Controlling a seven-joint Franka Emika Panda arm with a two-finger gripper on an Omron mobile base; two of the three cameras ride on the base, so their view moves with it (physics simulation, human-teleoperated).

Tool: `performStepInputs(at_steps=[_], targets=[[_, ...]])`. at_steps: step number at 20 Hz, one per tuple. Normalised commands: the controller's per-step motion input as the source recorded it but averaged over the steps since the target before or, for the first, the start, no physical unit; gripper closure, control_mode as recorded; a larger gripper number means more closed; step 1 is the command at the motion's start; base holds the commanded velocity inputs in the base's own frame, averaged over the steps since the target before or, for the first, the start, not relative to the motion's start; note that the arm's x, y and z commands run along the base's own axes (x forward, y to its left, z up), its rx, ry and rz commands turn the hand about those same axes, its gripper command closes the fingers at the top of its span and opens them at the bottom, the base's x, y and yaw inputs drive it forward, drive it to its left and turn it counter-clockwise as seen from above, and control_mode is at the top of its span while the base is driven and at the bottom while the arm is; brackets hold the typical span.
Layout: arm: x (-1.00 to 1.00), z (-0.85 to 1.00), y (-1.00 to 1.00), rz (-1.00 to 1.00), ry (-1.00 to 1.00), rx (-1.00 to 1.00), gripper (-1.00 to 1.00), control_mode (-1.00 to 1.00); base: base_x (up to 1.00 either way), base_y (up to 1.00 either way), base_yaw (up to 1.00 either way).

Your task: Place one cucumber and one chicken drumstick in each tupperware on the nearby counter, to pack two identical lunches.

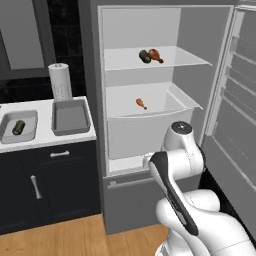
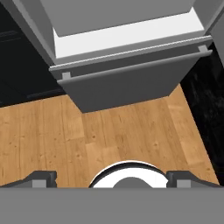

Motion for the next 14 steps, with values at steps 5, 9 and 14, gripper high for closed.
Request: performStepInputs(at_steps=[5,9,14], targets=[[0.00,0.00,0.00,0.00,0.00,0.00,-1.00,1.00,0.63,-0.09,0.00],[0.00,0.00,0.00,0.00,0.00,0.00,-1.00,1.00,0.62,-0.38,0.00],[0.00,0.00,0.00,0.00,0.00,0.00,-1.00,1.00,0.61,-0.28,0.00]])
